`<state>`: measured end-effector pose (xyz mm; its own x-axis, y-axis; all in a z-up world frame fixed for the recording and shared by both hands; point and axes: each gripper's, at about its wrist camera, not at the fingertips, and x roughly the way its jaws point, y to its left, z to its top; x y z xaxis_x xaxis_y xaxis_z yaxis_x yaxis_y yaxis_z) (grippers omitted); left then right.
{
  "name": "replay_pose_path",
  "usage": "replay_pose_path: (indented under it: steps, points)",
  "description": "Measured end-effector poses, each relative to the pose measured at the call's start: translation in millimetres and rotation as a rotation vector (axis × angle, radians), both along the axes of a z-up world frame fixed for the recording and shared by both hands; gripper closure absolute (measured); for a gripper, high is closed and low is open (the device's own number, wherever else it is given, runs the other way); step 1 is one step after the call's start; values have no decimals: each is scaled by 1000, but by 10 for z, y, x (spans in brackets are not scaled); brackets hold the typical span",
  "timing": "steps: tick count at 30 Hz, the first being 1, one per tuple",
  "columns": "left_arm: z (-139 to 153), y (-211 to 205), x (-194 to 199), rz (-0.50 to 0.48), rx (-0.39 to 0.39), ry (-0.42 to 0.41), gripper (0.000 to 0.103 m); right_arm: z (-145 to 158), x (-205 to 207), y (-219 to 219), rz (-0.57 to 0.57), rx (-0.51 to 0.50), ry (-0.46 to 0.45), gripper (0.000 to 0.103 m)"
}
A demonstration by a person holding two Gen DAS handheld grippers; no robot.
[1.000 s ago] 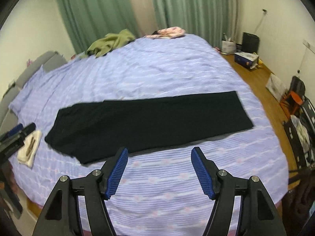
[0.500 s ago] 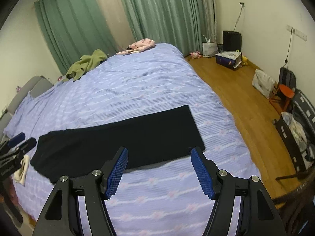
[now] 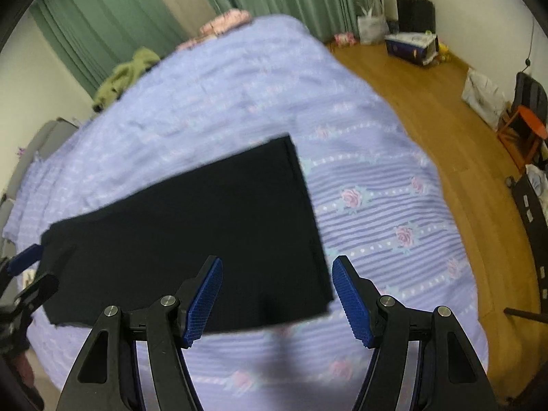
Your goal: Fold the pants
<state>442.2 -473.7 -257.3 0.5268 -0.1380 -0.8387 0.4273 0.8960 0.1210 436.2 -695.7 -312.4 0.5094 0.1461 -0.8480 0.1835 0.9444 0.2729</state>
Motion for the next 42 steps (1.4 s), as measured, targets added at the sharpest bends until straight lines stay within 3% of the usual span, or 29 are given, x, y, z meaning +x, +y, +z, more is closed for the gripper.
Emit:
replay_pose_path:
  steps: [4, 10, 11, 12, 13, 15, 23, 28, 32, 35, 39, 42]
  points:
    - [-140, -119, 43, -22, 38, -16, 23, -305, 242, -62, 42, 14, 59, 35]
    - [-303, -202, 164, -1, 21, 17, 23, -641, 497, -49, 118, -13, 110, 35]
    - [-326, -215, 184, 3, 18, 24, 23, -658, 506, -52, 124, -14, 100, 35]
    - [-344, -227, 202, 4, 15, 29, 23, -666, 514, -62, 128, -27, 88, 41]
    - [-354, -239, 214, 4, 10, 31, 23, -668, 518, -86, 118, -45, 83, 55]
    - [-354, -254, 220, 0, 2, 32, 23, -657, 519, -166, 101, -21, 72, 60]
    - [-379, -237, 263, 15, -17, 40, 23, -741, 543, -346, 93, 112, 72, 60]
    - [-421, -225, 271, 37, -28, 56, 23, -778, 651, -305, 105, 109, 92, 60]
    - [-365, -204, 217, 21, -21, 52, 24, -702, 601, -225, 93, 84, 77, 71]
    - [-301, -173, 189, 3, -14, 28, 24, -611, 529, -310, 99, 130, 39, 78]
    - [-299, -145, 224, 26, -23, 37, 24, -852, 580, -468, 54, 281, 78, 76]
    - [-275, -125, 203, 39, -49, 50, 24, -798, 628, -419, 31, 274, 99, 76]
